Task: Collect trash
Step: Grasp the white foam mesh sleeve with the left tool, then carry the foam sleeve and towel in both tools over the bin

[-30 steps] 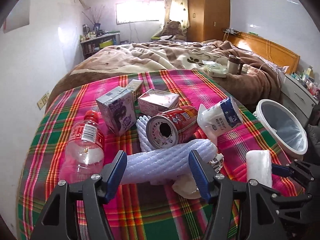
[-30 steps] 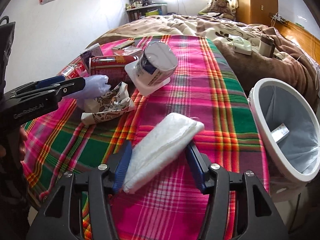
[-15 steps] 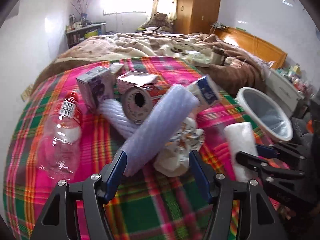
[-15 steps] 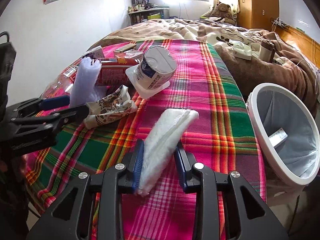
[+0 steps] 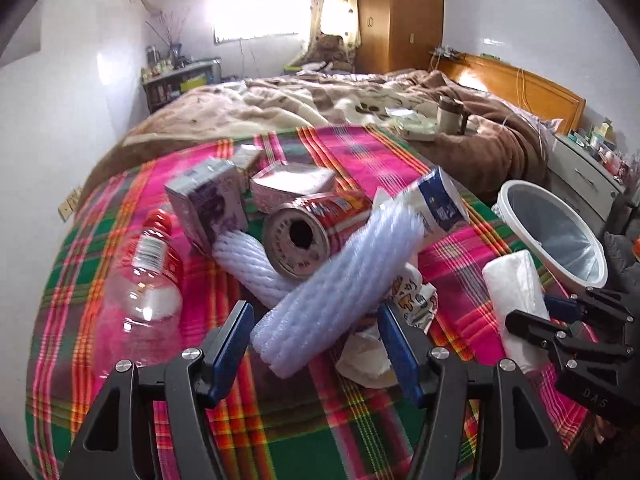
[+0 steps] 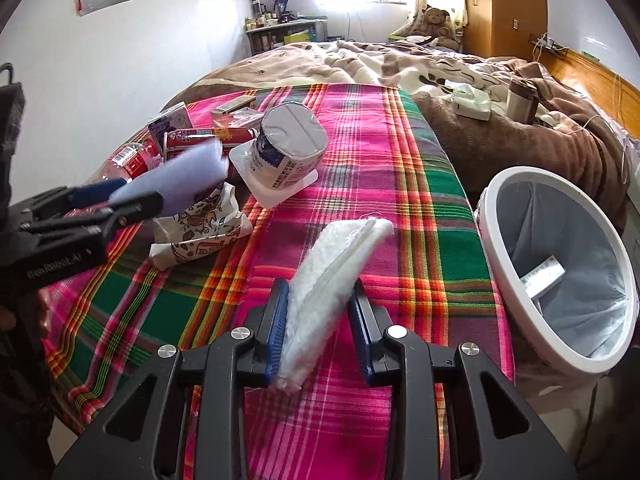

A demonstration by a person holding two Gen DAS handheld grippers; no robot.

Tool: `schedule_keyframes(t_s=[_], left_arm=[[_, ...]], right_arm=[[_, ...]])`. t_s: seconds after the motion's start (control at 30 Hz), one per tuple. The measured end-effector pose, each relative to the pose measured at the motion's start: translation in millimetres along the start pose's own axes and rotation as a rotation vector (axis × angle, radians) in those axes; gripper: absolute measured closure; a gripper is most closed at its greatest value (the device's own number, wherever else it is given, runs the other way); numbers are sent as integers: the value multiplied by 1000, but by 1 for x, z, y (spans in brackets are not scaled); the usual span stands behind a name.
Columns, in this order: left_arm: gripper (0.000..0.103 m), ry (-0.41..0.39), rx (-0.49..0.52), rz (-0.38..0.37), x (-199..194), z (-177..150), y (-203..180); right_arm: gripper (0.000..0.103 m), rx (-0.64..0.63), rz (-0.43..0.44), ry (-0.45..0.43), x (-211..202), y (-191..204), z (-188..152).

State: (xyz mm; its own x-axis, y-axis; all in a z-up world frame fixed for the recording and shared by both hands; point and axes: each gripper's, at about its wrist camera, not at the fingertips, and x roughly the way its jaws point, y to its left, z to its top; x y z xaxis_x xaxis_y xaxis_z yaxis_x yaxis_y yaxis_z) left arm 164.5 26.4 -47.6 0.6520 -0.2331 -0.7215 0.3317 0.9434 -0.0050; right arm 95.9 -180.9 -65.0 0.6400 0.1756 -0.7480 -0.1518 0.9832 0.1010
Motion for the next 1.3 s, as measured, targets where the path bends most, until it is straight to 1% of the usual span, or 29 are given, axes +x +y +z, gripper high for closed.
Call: schedule_keyframes(t_s=[0.07,0.13,0.3,0.33,0.37,0.6,0.83,0.93,1.3], left_arm=[[44,9,-14,-7,4,0,1],[53,2,-23,-14,3,1,1],[65,-5,-39,-29,1,1,1],[71,-8,-45,-37,0,1,1],[72,-10,-54,-45,-1,0,1],[77,-27,-111,-70,-10,-11,-3],[77,-68,-139,-75,-31,-16,-10],[77,-80,-151,-89,-39,-16,-14],[77,-121,-126,-87,-61,-9,-40]], right_arm=[[72,-3,0,0,0,-1,1],[72,-3,1,0,0,-2,0],[72,7,3,-2,-1,-5,0],[72,9,5,-2,0,-5,0],[72,8,6,-3,0,-5,-1],[73,-4,6,-36,-6,-6,-2],[75,13,11,-74,-15,-13,-1],[76,17,23,-92,-20,-16,0],[76,41,12,-162,-40,-32,7]])
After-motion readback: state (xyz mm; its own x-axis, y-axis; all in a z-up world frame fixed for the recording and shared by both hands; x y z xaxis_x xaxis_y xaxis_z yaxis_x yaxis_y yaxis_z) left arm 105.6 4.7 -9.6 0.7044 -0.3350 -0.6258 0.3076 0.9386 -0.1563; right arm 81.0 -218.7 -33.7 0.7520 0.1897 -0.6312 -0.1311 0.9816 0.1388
